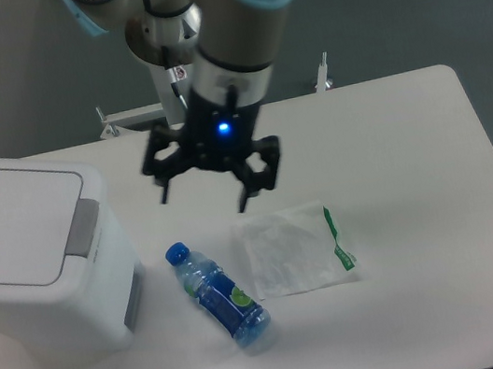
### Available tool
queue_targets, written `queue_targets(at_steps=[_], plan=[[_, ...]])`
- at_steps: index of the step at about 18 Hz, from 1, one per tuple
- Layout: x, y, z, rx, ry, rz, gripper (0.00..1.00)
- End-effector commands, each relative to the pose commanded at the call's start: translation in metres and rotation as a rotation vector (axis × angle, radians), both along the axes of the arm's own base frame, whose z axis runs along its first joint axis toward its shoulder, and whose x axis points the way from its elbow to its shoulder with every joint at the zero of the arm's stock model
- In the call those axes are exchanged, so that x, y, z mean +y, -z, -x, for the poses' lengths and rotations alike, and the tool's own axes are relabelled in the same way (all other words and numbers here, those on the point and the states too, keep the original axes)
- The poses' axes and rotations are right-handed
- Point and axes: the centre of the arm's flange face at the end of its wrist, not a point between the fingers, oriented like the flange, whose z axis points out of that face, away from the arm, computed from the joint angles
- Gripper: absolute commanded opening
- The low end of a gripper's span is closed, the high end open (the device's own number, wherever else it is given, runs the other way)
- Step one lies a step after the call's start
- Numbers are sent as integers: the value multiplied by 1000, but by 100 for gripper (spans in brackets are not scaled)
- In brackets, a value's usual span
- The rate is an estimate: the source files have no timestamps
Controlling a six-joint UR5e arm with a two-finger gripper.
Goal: Open the trash can
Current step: 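Move the gripper across the table toward the white trash bin lid, then lower the gripper onto the bin lid edge and push it open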
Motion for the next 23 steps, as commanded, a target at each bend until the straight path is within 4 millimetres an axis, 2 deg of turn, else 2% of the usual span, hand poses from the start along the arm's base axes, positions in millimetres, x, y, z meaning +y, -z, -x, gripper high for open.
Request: queue_targets(at_steps=[5, 11, 18, 23], plan=[[10, 4, -19, -23, -12, 14, 100], [19, 23, -41, -60, -19, 55, 100], [21, 34, -42, -69, -14, 72, 100], [27, 35, -37, -51, -35, 45, 100]])
